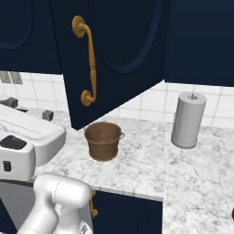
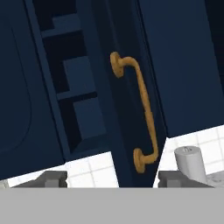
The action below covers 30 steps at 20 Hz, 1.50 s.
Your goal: Open the cabinet, pick up the bread from the cabinet and place it in the basket. Then move the basket to the dining counter.
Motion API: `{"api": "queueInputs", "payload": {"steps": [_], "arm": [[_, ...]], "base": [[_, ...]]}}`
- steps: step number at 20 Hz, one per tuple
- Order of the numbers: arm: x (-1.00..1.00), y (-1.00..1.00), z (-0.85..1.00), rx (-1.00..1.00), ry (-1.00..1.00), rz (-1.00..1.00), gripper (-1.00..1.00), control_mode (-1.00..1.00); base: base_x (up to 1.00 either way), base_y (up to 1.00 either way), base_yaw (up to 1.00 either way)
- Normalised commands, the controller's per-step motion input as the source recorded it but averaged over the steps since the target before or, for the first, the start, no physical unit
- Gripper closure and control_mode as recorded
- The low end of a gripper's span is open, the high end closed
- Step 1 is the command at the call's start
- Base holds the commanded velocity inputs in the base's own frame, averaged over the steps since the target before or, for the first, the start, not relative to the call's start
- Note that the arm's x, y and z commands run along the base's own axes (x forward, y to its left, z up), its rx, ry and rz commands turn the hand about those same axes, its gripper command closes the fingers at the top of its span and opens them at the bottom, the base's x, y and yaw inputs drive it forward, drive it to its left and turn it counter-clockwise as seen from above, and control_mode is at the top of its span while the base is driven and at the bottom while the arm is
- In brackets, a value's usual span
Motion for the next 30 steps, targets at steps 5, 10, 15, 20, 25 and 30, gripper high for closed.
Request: {"api": "queueInputs", "payload": {"steps": [5,10,15,20,25,30], "arm": [[-0.08,1.0,-0.24,-0.09,-0.28,-0.19,-1.0,-1.0],[0.86,0.95,-0.16,-0.02,-0.16,-0.31,-1.0,-1.0],[1.0,0.27,-0.27,0.0,0.0,-0.3,-1.0,-1.0],[1.0,-0.26,-0.51,0.0,0.0,-0.24,-1.0,-1.0],[0.82,-0.25,-0.07,0.0,0.0,-0.27,-1.0,-1.0],[0.55,-0.29,0.0,0.01,0.0,-0.33,-1.0,-1.0]], "base": [[0.0,0.0,0.0],[0.0,0.0,0.0],[0.0,0.0,0.0],[0.0,0.0,0.0],[0.0,0.0,0.0],[0.0,0.0,0.0]]}}
